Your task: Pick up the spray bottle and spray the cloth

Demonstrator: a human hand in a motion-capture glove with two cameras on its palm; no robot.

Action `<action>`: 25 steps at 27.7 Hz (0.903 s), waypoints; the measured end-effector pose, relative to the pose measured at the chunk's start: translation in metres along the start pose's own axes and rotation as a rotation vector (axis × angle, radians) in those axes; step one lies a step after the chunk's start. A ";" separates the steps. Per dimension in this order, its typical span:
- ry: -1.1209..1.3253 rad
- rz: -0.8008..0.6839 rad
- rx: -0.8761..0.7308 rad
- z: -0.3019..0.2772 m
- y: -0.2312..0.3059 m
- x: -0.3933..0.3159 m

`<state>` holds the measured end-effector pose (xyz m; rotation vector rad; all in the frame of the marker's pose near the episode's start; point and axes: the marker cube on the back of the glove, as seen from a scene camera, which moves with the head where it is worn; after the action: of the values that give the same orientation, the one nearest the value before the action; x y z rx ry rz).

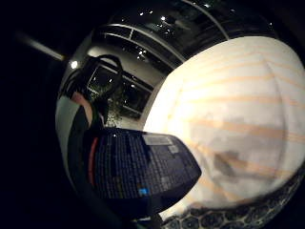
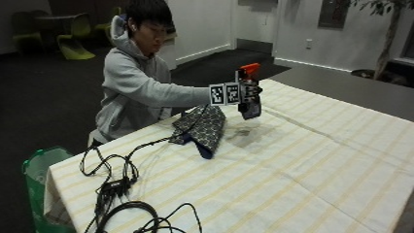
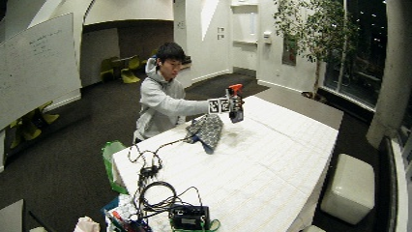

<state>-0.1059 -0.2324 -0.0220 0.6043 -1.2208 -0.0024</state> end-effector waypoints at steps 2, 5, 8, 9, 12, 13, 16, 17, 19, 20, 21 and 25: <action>0.013 0.014 0.033 0.012 -0.008 0.012; 0.042 0.034 0.034 0.026 -0.017 0.026; 0.098 0.038 -0.046 0.035 -0.020 0.038; 0.123 0.036 -0.094 0.037 -0.019 0.041; 0.204 0.016 -0.237 0.038 -0.011 0.050; 0.225 0.005 -0.262 0.036 -0.009 0.052; 0.241 -0.012 -0.294 0.026 0.001 0.056; 0.238 -0.010 -0.297 0.022 0.004 0.058; 0.234 -0.006 -0.293 0.011 0.006 0.060; 0.233 -0.004 -0.291 0.007 0.007 0.060; 0.231 -0.004 -0.289 0.003 0.009 0.060; 0.220 -0.008 -0.278 -0.014 0.018 0.054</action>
<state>-0.0798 -0.2281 0.0307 0.3555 -0.9827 -0.1082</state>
